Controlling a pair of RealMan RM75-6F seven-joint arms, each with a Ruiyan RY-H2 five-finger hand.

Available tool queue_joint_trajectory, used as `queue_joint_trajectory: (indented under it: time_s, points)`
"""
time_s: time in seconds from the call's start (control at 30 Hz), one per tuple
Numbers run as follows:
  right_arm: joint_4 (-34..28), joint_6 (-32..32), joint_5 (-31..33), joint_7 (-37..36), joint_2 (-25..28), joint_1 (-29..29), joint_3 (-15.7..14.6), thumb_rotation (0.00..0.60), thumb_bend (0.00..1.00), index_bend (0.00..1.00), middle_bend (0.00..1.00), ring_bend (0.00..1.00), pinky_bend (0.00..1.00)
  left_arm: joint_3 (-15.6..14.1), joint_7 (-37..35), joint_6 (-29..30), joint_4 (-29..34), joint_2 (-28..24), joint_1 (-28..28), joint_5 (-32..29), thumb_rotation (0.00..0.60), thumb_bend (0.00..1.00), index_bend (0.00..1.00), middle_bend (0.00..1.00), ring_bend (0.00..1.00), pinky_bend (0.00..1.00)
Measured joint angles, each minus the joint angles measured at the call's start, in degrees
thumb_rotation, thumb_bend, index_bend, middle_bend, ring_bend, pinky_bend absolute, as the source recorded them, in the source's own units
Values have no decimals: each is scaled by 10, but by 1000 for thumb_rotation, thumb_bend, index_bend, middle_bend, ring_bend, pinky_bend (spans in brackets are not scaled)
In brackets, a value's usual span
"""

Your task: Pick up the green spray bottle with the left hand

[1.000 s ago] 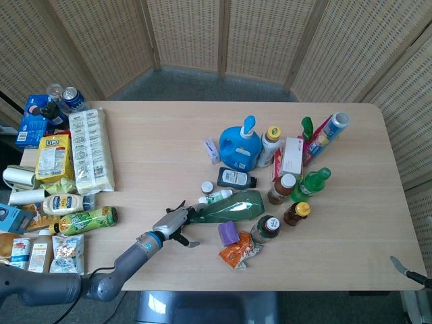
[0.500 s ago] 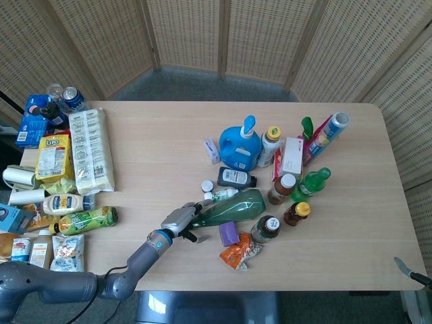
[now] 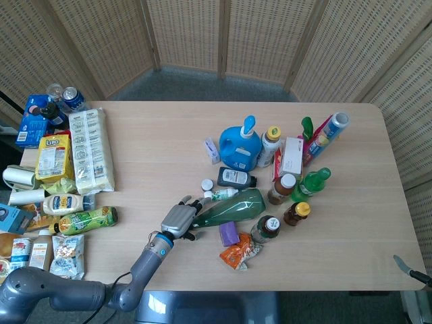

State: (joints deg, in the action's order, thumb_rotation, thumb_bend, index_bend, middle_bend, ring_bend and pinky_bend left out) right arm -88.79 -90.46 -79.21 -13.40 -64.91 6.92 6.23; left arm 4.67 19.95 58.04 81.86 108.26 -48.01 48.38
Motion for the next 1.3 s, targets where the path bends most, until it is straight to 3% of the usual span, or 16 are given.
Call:
queue_joint_trajectory:
  time_s: [0.37, 0.63, 0.8, 0.9, 1.1, 1.3]
  points:
    - [8, -1, 2, -11, -1, 3, 1, 493, 34, 0, 0, 0, 0, 4, 29, 9, -49, 41, 16, 31, 600, 342, 121, 145, 325, 114]
    - [12, -1, 7, -28, -1, 8, 3, 490, 34, 0, 0, 0, 0, 12, 52, 28, -105, 86, 19, 67, 600, 355, 343, 300, 521, 302]
    - [15, -1, 7, -38, -1, 10, 4, 491, 33, 0, 0, 0, 0, 13, 63, 39, -147, 117, 25, 93, 600, 465, 518, 453, 695, 500]
    - [16, -3, 7, -42, 0, 11, 5, 489, 34, 0, 0, 0, 0, 18, 61, 46, -163, 126, 32, 108, 600, 502, 597, 536, 758, 570]
    - [16, -2, 7, -41, 0, 10, 6, 494, 34, 0, 0, 0, 0, 30, 32, 61, -170, 118, 49, 134, 600, 534, 664, 618, 820, 630]
    - [12, -1, 5, -34, -1, 8, 6, 492, 34, 0, 0, 0, 0, 35, 0, 86, -147, 86, 72, 165, 600, 535, 659, 613, 821, 631]
